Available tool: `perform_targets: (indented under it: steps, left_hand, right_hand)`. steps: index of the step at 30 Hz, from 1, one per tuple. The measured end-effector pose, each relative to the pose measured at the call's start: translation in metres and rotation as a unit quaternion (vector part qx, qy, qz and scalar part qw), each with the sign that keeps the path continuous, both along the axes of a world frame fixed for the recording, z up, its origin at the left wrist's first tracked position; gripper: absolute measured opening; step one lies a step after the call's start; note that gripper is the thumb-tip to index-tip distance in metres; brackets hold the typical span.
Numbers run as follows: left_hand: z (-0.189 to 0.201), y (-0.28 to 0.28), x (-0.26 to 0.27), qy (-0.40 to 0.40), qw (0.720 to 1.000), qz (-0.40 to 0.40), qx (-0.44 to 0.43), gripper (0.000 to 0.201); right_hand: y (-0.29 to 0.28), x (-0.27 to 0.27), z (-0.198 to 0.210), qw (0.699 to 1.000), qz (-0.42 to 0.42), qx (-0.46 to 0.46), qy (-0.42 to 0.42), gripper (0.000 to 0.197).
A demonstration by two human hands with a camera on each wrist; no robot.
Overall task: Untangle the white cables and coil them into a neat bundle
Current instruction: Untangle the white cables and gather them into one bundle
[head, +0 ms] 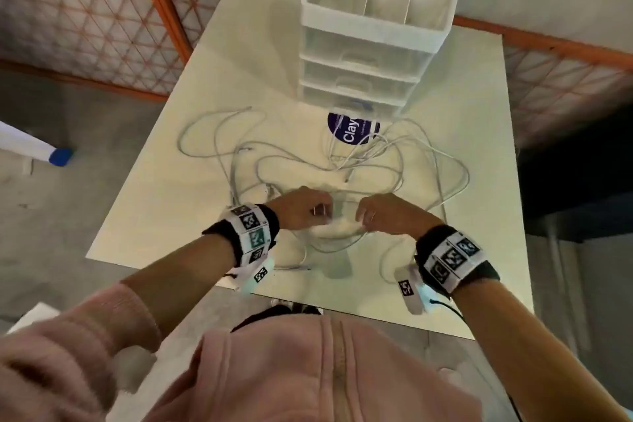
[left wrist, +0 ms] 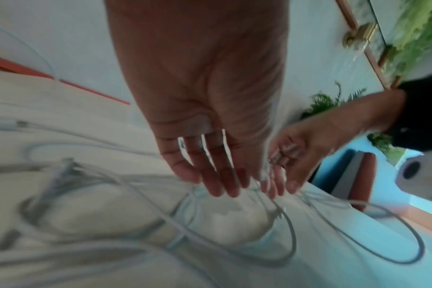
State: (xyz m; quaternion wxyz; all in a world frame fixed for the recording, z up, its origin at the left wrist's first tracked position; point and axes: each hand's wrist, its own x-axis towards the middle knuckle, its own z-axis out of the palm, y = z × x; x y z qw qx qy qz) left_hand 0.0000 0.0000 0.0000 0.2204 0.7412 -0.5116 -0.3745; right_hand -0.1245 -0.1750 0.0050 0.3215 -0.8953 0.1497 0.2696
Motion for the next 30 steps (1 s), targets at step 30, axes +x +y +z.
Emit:
perform_targets:
  steps: [30]
  left_hand:
    - [0.133,-0.045,0.039,0.261,0.869,0.238,-0.346,0.007]
  right_hand:
    - [0.003,0.049,0.067,0.972,0.010,0.215,-0.097,0.012]
